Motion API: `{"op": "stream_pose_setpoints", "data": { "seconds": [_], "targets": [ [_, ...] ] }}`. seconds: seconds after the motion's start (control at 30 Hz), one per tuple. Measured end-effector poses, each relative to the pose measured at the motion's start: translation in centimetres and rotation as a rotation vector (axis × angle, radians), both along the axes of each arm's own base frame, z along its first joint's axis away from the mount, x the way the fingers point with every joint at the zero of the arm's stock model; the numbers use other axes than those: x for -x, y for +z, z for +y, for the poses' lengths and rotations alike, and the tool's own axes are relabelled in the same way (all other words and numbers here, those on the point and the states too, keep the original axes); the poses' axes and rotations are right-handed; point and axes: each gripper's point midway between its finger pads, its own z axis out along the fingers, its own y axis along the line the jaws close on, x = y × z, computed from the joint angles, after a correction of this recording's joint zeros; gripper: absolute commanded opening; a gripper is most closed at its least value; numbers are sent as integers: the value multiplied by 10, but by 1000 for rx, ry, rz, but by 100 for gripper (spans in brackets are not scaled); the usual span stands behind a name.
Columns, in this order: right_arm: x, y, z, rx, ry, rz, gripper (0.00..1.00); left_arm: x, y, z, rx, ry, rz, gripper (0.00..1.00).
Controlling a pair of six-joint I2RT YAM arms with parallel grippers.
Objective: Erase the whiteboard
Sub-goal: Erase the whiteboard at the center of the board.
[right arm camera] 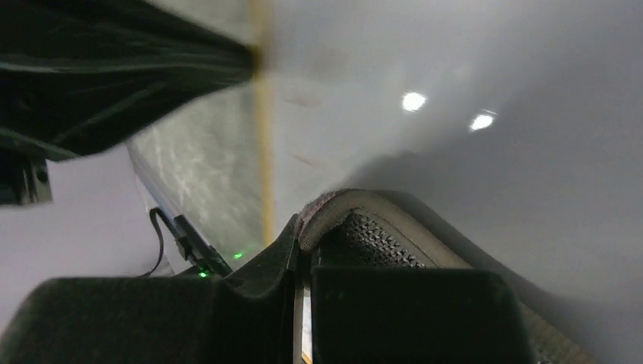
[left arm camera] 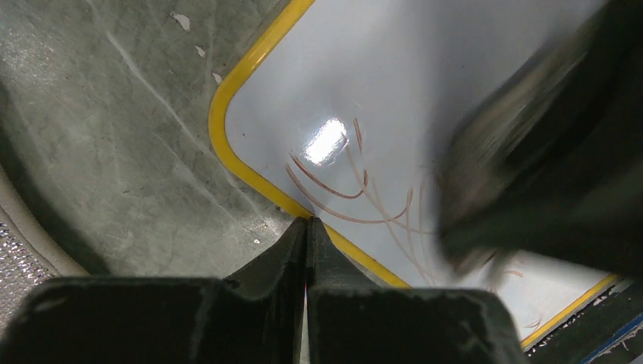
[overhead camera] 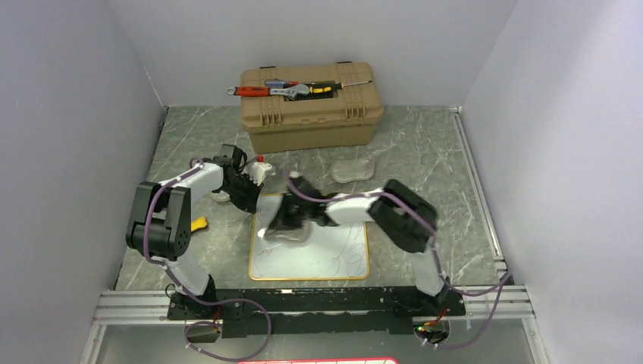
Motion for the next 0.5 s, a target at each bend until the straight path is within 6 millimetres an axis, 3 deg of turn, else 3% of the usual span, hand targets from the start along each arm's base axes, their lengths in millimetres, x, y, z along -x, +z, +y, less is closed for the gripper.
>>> {"op": "stream_pose_setpoints", "data": {
  "seconds": [0.1, 0.17, 0.23, 0.3, 0.5],
  "targets": [
    [18, 3, 75, -56, 159, -53, 0, 0, 0, 0, 0, 0, 0, 8],
    [23, 5, 84, -61, 165, -55, 0, -1, -1, 6, -10, 24, 5, 8],
    [24, 2, 69, -52, 150, -57, 0, 0, -4, 8, -22, 25, 11, 8],
    [28, 1, 30, -28, 101, -26, 0, 1, -4, 7, -21, 21, 12, 8],
    [15, 5, -141, 104, -296, 55, 0, 1, -4, 6, -17, 18, 10, 8]
  ]
}}
